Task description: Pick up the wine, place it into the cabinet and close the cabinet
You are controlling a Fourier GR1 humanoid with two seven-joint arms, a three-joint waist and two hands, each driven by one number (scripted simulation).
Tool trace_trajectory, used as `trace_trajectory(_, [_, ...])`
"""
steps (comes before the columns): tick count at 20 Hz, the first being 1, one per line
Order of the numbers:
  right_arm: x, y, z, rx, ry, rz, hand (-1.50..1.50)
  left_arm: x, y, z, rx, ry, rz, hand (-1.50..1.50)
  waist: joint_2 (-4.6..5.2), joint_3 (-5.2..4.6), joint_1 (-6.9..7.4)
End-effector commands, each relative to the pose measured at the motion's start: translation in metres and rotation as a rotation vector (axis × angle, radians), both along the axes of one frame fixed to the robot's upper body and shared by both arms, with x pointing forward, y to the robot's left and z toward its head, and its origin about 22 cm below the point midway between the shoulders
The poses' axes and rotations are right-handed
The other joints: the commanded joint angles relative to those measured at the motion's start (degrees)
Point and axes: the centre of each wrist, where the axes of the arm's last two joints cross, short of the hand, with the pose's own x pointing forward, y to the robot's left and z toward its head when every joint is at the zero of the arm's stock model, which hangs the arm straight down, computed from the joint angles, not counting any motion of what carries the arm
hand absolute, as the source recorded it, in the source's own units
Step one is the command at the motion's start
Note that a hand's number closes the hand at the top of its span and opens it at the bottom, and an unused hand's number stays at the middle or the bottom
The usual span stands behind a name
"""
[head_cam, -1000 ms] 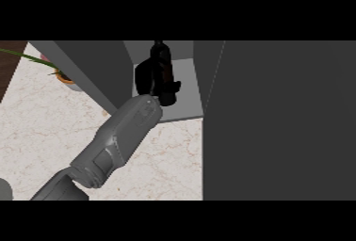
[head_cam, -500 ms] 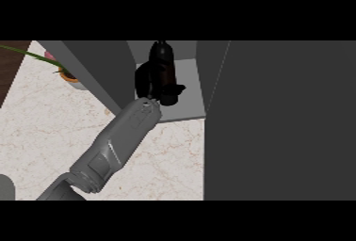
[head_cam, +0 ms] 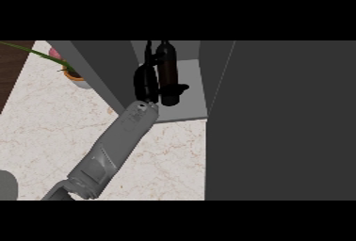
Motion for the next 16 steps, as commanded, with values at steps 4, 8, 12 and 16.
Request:
trace_trajectory(4, [-0.020, 0.000, 0.021, 0.026, -0.019, -0.005, -1.50, 0.011, -0.004, 0.027, -0.145, -0.115, 0.033, -1.50, -0.66, 0.06, 1.64])
trace_trajectory(8, [-0.020, -0.005, 0.028, 0.018, -0.027, -0.009, -1.50, 0.003, -0.002, 0.025, -0.271, -0.148, -0.024, -1.50, -0.71, 0.04, 1.94])
trace_trajectory(12, [-0.025, 0.000, 0.038, 0.026, -0.013, -0.022, -1.50, -0.013, -0.010, 0.018, -0.325, -0.144, -0.110, -1.50, -1.16, 0.06, 3.17])
trace_trajectory(16, [-0.032, 0.001, 0.037, 0.036, -0.026, -0.036, -1.50, -0.028, -0.017, 0.011, -0.357, -0.145, -0.135, -1.50, -1.43, 0.11, 3.48])
